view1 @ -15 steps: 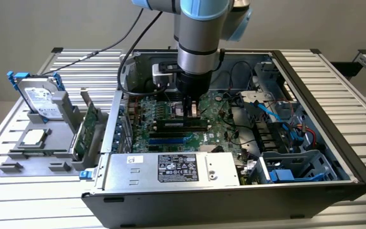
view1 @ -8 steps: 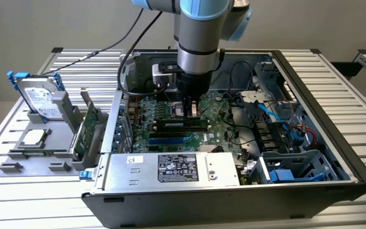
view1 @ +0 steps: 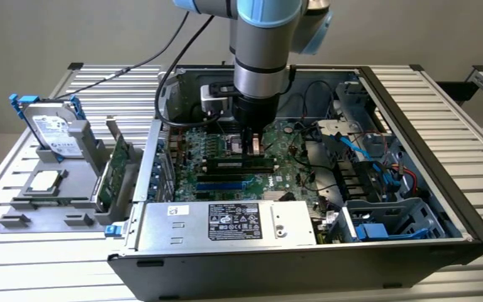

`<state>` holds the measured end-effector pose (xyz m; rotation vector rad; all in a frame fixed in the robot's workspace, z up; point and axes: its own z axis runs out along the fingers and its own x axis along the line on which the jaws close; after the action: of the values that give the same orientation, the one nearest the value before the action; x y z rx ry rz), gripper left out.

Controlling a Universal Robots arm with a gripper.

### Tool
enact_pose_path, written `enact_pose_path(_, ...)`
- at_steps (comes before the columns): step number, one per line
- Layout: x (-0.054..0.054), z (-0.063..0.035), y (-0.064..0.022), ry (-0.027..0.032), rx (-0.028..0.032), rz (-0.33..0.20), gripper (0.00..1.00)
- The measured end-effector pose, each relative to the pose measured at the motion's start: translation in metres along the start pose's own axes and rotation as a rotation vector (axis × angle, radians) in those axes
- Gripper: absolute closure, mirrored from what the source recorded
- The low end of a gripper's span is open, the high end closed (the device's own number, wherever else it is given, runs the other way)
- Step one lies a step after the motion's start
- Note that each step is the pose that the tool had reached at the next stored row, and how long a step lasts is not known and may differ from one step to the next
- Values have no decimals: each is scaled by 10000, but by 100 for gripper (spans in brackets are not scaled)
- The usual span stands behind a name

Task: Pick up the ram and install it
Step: 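Insert the ram into the slot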

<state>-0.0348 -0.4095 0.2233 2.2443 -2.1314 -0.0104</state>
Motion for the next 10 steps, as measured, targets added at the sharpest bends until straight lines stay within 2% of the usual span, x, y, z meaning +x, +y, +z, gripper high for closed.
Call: enact_pose_path(10, 0, 14, 3, 21, 3, 1, 86)
